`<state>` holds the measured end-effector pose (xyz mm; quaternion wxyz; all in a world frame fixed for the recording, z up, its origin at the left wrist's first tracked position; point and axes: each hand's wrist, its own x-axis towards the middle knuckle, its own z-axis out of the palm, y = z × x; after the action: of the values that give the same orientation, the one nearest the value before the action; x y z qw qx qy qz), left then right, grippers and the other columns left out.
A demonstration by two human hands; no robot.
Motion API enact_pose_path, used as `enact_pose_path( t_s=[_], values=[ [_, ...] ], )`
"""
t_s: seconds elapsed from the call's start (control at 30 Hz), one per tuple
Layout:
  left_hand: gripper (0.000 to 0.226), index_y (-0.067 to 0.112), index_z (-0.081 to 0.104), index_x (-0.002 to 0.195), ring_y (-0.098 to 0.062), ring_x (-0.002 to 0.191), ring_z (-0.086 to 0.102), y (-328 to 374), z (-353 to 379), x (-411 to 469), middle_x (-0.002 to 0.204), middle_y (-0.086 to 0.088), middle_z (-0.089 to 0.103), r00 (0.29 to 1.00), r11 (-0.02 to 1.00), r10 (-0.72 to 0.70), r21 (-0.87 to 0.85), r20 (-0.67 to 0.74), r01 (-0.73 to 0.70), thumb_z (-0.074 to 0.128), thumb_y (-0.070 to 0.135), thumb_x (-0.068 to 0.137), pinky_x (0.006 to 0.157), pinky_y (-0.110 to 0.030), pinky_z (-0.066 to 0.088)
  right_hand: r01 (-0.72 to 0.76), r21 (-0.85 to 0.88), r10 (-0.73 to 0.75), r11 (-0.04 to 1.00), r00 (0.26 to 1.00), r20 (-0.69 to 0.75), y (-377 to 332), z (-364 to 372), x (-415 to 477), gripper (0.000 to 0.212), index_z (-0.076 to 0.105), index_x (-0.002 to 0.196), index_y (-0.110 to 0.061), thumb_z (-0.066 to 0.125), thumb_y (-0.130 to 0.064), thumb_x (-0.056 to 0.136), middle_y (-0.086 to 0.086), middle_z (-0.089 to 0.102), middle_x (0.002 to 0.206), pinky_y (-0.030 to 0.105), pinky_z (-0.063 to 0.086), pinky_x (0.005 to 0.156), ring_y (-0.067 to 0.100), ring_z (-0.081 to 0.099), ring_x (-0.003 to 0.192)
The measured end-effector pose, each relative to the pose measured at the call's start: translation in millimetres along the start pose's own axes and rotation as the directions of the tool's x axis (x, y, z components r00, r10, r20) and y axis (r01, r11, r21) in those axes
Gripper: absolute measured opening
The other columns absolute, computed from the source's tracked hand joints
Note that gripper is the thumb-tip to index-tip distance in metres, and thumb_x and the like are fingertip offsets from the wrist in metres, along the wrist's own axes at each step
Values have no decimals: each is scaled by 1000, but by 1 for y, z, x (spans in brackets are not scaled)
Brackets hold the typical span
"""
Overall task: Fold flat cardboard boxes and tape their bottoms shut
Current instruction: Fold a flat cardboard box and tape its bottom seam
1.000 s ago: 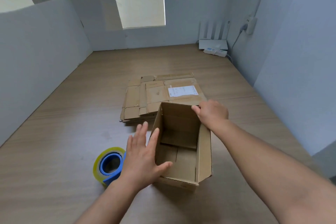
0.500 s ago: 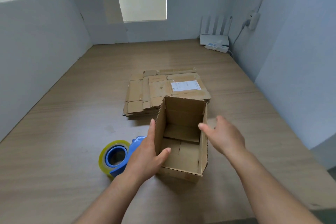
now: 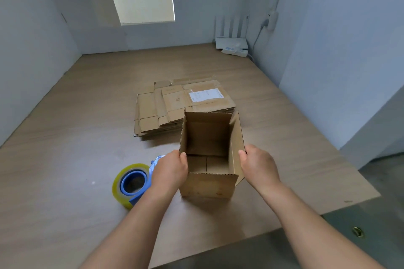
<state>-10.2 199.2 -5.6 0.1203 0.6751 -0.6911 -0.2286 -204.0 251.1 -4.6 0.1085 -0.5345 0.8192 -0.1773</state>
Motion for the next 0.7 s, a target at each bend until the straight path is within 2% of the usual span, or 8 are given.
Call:
enact_pose_path(
  t_s=[0.07,0.17,0.27,0.37,0.47,0.7],
  values=[
    [33,8,59,104,-26,90,60,1,-1,-2,94,-9,63,1000,1000,-12,-13,-15,12,33,28,103,76,-33,49,10,-4,-10,1000,1000,8,-2,-1,-1,25,52,85,-9,41,-27,99,16,64,93,30,32,63,35,57,87],
    [33,2,57,109,-32,99,59,5,-2,-9,103,-15,64,1000,999,-12,-48,-14,11,33,25,102,74,-30,39,26,-31,-25,999,1000,11,-2,-3,-5,24,47,81,-14,41,-30,98,12,65,91,29,33,63,32,55,82],
    [32,3,55,107,-32,100,59,12,1,-28,103,-15,63,999,995,-41,-89,-25,38,33,25,102,72,-28,35,55,-46,-55,997,998,-4,6,-11,-5,26,45,77,-15,41,-31,98,9,65,88,29,32,62,27,46,73],
    [30,9,51,86,-25,82,57,23,9,-53,82,-5,58,995,983,-63,-179,-74,49,35,27,102,67,-28,36,111,-31,-112,993,994,-21,20,-24,-5,28,44,75,-15,41,-31,98,9,64,85,30,32,61,28,42,70],
    [36,14,44,70,-18,64,45,41,17,-81,66,-2,48,984,950,-120,-303,-133,75,38,29,101,56,-32,34,187,-7,-187,982,981,-46,39,-41,-7,29,45,73,-15,43,-32,97,11,64,83,31,32,60,30,42,70],
    [37,5,55,79,-21,67,52,76,42,-153,70,-8,59,931,928,-191,-366,-311,68,42,33,99,56,-32,36,405,49,-401,913,913,-71,77,-73,-21,31,55,75,-14,45,-35,96,11,64,81,31,32,59,35,54,76]
  ],
)
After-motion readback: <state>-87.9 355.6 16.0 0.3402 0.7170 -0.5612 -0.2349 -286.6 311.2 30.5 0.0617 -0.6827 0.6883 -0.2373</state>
